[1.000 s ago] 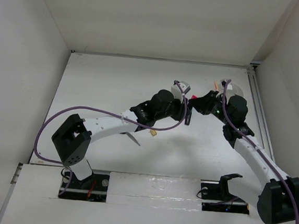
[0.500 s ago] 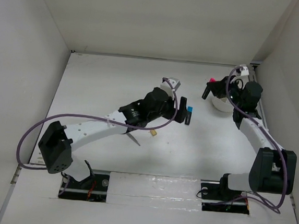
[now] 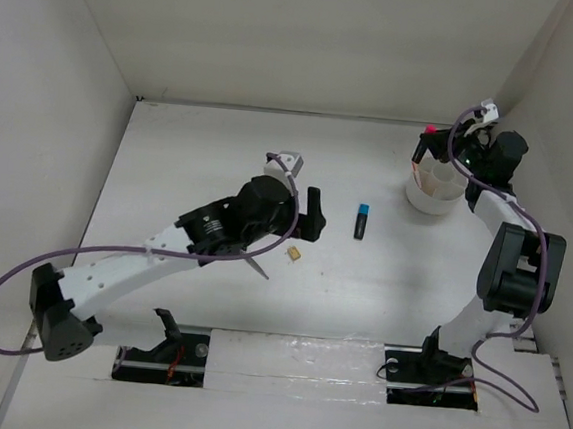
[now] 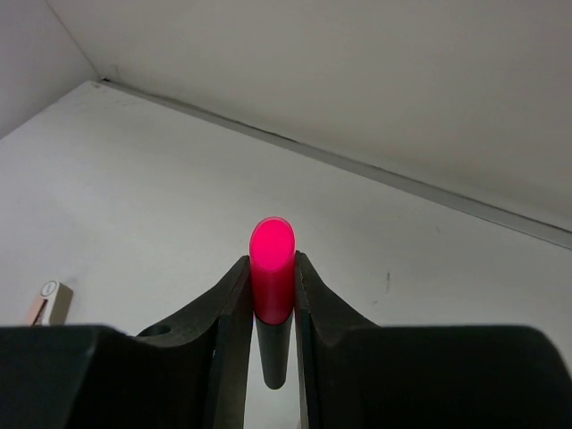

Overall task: Sort the stationery into containers
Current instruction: Place the stationery in the storage box.

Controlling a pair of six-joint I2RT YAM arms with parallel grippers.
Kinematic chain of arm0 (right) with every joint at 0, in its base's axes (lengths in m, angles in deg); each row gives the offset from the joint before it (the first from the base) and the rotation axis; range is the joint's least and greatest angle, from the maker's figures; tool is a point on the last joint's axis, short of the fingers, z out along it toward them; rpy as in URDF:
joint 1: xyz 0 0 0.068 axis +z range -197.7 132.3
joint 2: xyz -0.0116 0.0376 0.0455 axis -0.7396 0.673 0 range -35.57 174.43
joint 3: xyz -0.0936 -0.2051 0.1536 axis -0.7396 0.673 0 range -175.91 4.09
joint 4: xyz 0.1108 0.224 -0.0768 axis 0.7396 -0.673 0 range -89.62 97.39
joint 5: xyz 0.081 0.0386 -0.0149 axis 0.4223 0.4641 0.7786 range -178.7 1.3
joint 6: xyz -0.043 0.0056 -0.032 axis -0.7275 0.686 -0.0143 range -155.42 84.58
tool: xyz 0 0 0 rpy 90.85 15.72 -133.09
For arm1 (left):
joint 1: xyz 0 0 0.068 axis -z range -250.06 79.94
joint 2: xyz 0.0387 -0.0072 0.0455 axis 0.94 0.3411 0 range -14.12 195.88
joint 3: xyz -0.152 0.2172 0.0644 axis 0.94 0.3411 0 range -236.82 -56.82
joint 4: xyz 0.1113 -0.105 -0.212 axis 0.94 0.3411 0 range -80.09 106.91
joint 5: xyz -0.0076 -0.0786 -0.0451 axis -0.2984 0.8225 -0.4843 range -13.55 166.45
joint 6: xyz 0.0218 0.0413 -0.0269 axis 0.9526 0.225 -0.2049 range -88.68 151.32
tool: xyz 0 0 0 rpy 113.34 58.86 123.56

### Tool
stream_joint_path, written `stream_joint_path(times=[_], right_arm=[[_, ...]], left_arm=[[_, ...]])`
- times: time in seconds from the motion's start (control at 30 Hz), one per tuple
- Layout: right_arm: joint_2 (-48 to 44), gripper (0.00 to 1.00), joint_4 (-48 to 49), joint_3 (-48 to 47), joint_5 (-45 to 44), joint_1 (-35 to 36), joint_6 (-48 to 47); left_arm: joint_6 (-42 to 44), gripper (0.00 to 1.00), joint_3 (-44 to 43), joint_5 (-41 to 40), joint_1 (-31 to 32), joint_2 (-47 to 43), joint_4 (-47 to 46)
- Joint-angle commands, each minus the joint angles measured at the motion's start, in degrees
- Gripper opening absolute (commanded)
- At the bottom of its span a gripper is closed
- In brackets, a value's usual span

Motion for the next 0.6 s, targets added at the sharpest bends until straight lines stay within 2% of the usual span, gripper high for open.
stream_joint_path(times=[0.0,0.07,0.57], right_arm=[[0.5,0.0,5.2,-3.4,0.4,-1.6,-1.0],[1.0,0.0,9.4,-2.7,-0.4,-2.1,2.0],[7.0,0.0,7.8,-6.4,-3.1,-6.9,2.0]], left_arm=[[-0.2,1.0,2.1,-1.5,0.1,-6.3,-0.9],[-0.2,1.0,3.2,-0.7,0.6,-8.5,-2.3],[0.8,1.0,3.9,2.5,0.6,-7.2,-4.5]])
